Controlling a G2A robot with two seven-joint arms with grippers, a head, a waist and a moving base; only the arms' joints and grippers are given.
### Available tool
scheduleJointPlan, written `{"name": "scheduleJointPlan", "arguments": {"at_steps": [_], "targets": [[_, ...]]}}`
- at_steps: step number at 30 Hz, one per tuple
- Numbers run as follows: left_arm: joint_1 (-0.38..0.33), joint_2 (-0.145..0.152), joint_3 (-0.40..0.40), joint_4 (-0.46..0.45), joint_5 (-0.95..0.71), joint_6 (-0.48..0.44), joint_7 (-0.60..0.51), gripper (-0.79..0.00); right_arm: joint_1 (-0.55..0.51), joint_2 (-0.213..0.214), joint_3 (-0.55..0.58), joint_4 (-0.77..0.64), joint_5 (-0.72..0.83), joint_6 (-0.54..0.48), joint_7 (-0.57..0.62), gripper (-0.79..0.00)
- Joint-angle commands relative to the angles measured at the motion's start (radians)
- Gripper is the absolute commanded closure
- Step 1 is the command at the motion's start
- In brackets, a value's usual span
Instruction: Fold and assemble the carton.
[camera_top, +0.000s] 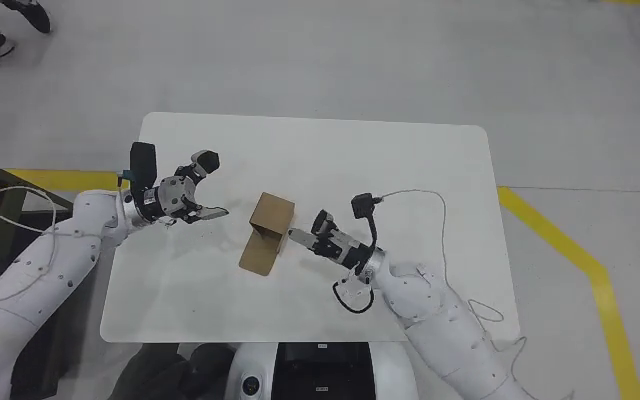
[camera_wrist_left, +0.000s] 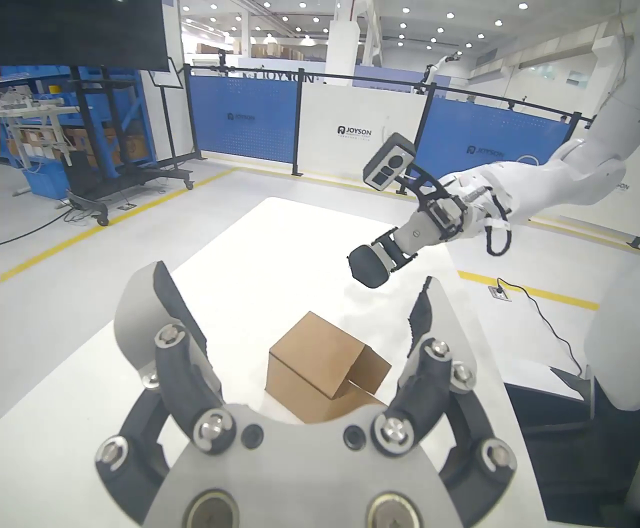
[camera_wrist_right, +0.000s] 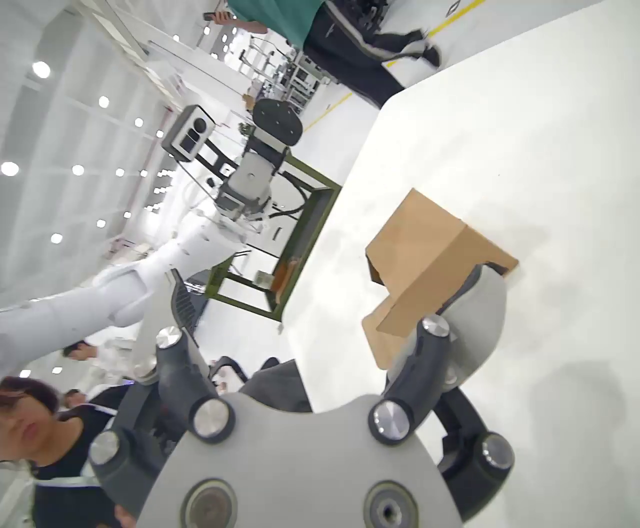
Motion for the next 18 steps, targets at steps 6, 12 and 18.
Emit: {"name": "scheduleJointPlan", "arguments": {"at_steps": [6,12,18], "targets": [[0.066,0.013,-0.070,-0.017,-0.017,0.014,0.014,-0.785,-0.013,-0.026,-0.140,-0.030,-0.334,0.269,-0.096,-0.785],[0.110,0.017,-0.116,-0.030,-0.022,0.014,0.014,-0.785,0.044,-0.061,-0.226,0.038,-0.449,0.429,-0.127,-0.785],[0.142,0.016,-0.155,-0.030,-0.033,0.006,0.006,-0.785,0.079,-0.087,-0.254,0.098,-0.444,0.495,-0.110,-0.671]]}}
